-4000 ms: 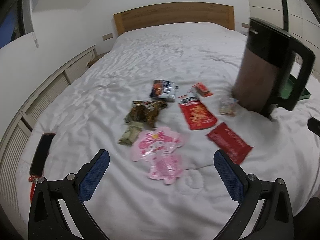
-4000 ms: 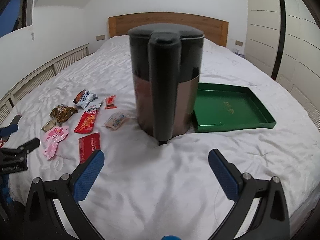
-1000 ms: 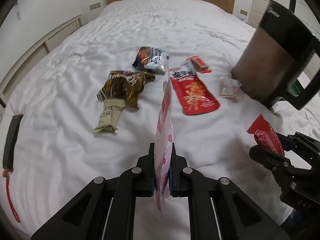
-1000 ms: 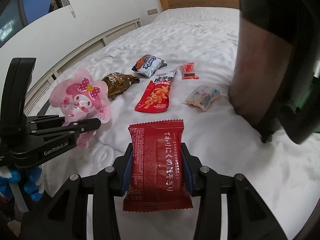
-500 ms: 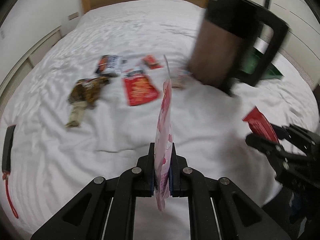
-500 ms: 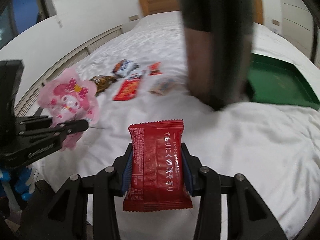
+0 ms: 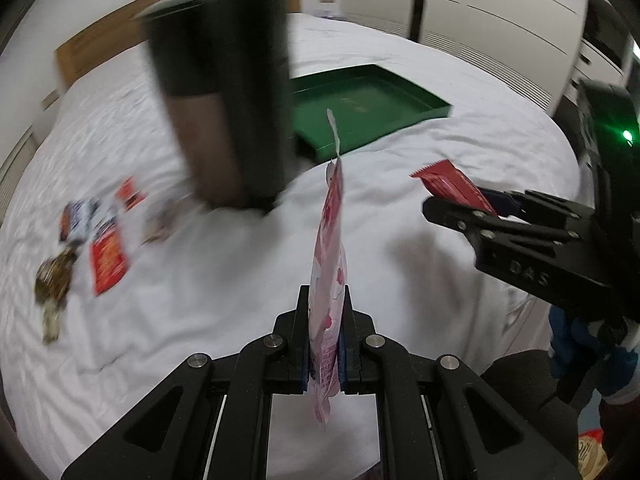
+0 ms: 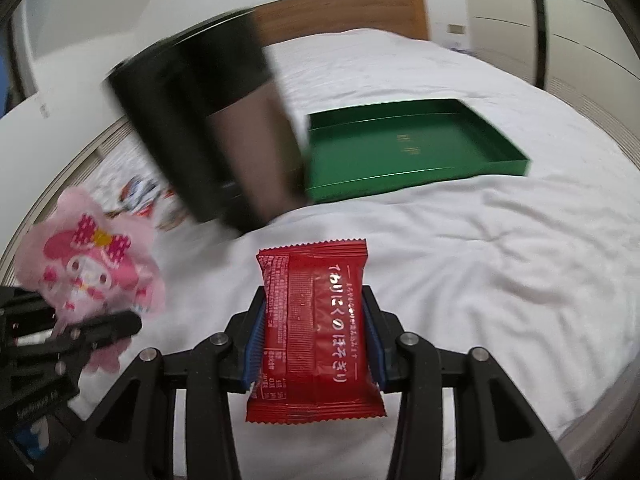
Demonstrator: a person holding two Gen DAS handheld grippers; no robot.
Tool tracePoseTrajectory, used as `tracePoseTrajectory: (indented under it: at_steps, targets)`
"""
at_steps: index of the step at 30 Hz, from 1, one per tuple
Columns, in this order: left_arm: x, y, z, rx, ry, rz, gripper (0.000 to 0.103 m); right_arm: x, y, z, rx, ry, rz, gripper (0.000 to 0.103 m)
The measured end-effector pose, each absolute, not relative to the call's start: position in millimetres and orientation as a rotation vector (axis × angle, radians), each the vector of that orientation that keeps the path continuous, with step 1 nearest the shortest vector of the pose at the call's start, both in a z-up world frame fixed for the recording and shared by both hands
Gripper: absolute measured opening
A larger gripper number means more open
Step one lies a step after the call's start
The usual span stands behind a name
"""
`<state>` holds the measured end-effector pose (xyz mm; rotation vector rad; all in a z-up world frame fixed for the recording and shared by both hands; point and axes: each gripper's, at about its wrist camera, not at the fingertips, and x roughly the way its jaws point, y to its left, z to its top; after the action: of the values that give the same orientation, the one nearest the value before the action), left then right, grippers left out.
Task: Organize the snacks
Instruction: 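Carry the pink bag and red packet with both tools over the green tray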
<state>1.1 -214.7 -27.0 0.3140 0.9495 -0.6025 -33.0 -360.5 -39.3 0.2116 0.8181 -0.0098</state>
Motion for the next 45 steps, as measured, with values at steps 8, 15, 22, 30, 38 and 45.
tracePoseTrajectory:
  at_steps: [8, 15, 22, 30, 38, 45]
  targets:
    - [24, -293, -20, 0.330, 0.914, -0.688, 0.008, -23, -433, -36, 0.240, 0.781, -0.131, 0.103]
    - [78, -351, -9, 0.286, 0.850, -0.657, 0.008, 23, -488, -22, 0.224, 0.722, -0.189, 0.103]
    - [146, -387, -8, 0.201, 0.786, -0.567, 0.007, 88, -519, -8, 0.168, 0.668, -0.207, 0.103]
    - [214, -401, -49, 0.118, 0.842, -0.434, 0.008, 161, -535, -26, 0.130, 0.663, -0.224, 0.103]
    - [235, -408, -75, 0.074, 0.926, -0.399, 0.008, 219, -544, -61, 0.103, 0.776, -0.217, 0.103]
    - [245, -408, -90, 0.019, 1.003, -0.403, 0.008, 229, -551, -76, 0.120, 0.816, -0.235, 0.103]
